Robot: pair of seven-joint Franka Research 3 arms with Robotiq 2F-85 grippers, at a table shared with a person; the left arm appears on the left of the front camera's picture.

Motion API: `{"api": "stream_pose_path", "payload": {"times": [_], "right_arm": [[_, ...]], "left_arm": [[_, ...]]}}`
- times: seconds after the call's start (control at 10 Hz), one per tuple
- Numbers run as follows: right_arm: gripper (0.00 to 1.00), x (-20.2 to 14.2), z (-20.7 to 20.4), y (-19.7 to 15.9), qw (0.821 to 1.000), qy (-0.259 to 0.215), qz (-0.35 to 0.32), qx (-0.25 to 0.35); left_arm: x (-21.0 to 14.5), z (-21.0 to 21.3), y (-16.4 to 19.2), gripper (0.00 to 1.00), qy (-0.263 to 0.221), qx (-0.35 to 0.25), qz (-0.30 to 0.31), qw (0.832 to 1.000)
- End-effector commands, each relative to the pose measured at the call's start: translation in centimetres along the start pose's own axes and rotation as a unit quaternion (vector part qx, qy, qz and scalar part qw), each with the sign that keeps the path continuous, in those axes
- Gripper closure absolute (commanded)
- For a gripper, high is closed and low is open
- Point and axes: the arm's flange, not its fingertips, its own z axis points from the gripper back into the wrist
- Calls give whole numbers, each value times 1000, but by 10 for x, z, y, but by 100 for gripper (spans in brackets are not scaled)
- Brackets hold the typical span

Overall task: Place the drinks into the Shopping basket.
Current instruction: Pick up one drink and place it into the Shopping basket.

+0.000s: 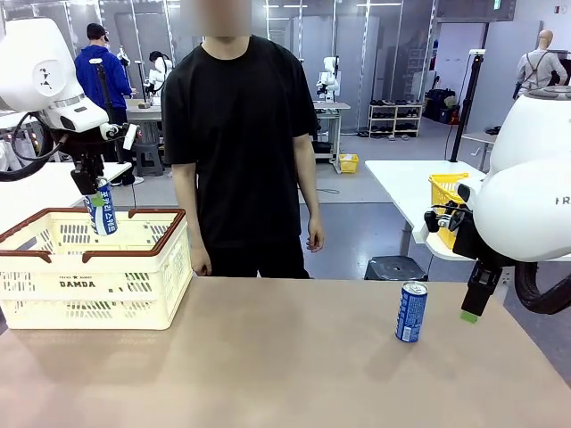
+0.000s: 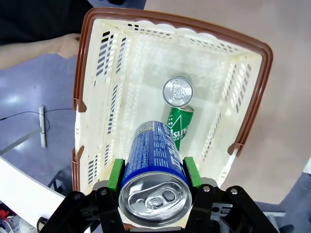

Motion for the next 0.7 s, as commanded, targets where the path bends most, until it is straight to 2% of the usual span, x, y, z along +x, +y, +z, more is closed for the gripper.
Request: {"api": "stream_pose_path", "payload": {"times": [0.0, 0.3, 0.6], "right_arm": [[0, -1, -1, 0, 1000, 0, -1, 1], [0, -1, -1, 0, 1000, 0, -1, 1], [0, -1, -1, 0, 1000, 0, -1, 1]], "left_arm": [[-6, -13, 9, 42, 19, -6, -3, 1000], [-10, -41, 30, 42, -26, -19, -42, 999], [-7, -69, 39, 42, -34, -26, -44, 998]]}}
